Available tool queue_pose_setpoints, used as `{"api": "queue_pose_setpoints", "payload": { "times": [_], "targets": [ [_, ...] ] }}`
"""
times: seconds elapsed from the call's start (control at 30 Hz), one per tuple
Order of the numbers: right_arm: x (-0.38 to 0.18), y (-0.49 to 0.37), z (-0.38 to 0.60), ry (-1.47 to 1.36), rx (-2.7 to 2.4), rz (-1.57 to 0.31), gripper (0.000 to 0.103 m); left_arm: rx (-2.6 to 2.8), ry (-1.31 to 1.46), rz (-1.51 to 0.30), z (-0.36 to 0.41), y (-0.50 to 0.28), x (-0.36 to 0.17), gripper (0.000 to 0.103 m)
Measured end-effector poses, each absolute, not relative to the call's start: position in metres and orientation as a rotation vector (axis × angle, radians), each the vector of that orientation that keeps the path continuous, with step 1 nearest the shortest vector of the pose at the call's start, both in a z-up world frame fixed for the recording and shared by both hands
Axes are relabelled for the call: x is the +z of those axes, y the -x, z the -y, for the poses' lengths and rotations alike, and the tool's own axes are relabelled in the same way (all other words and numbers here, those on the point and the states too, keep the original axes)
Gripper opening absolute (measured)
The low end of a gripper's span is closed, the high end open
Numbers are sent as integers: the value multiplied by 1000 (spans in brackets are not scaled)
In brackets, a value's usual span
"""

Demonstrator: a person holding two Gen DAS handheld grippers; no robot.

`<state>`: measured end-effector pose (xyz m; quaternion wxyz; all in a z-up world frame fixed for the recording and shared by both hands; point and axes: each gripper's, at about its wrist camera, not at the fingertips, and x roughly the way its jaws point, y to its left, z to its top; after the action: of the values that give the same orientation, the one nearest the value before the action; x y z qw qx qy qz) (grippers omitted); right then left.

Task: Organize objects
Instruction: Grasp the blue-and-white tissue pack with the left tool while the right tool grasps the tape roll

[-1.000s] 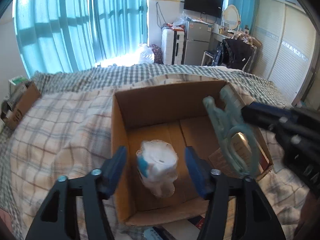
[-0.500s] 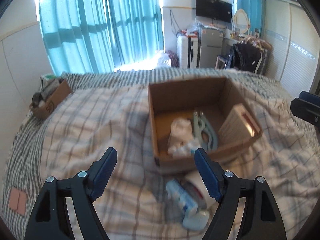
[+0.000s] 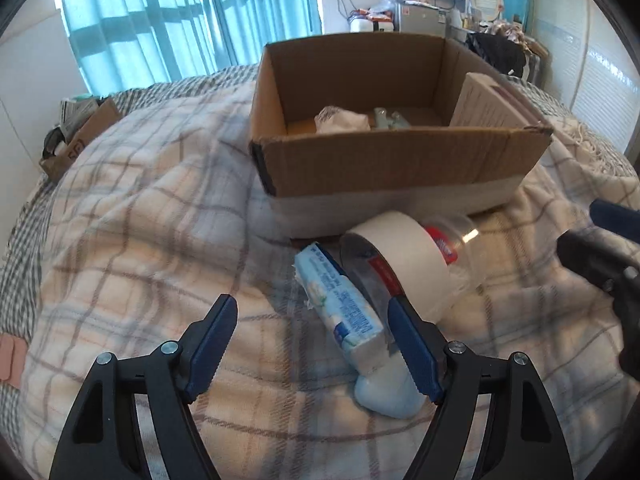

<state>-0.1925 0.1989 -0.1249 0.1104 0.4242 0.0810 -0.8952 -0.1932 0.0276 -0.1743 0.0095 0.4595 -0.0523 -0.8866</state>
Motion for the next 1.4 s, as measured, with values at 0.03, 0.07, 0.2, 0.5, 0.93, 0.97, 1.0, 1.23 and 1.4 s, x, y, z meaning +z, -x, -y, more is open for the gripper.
{"api": "queue_pose_setpoints", "payload": {
  "times": [0.03,0.07,0.2,0.5,0.93,0.97,1.0,1.23,1.4],
  "targets": [
    [-125,192,-199,-1247,-2631,-237,61,-2754,-1467,141,-24,194,-177,73],
    [-126,193,-198,-1255,-2629,-239,61,-2745,-1493,123,-23,195,-181,69],
    [-132,193,-194,-1276,-2620,-262,61,-2773,-1527,120,-28,191,-185,44],
    [-134,189,-190,-1274,-2624,-254,61,-2784,-1562,-1,-16,177,-179,9],
    [-140,191,-187,-1296,-2609,-262,61,-2696,-1673,23,-24,171,-197,63],
    [-140,191,-187,-1295,-2607,-258,61,-2700,-1684,22,-28,173,-201,63],
    [-140,191,-188,-1293,-2606,-253,61,-2701,-1686,19,-30,174,-204,63],
    [-139,189,-189,-1283,-2609,-237,61,-2739,-1680,33,-45,164,-203,18],
    [-135,185,-183,-1271,-2588,-225,61,-2777,-1506,49,-33,142,-164,18]
  ]
}}
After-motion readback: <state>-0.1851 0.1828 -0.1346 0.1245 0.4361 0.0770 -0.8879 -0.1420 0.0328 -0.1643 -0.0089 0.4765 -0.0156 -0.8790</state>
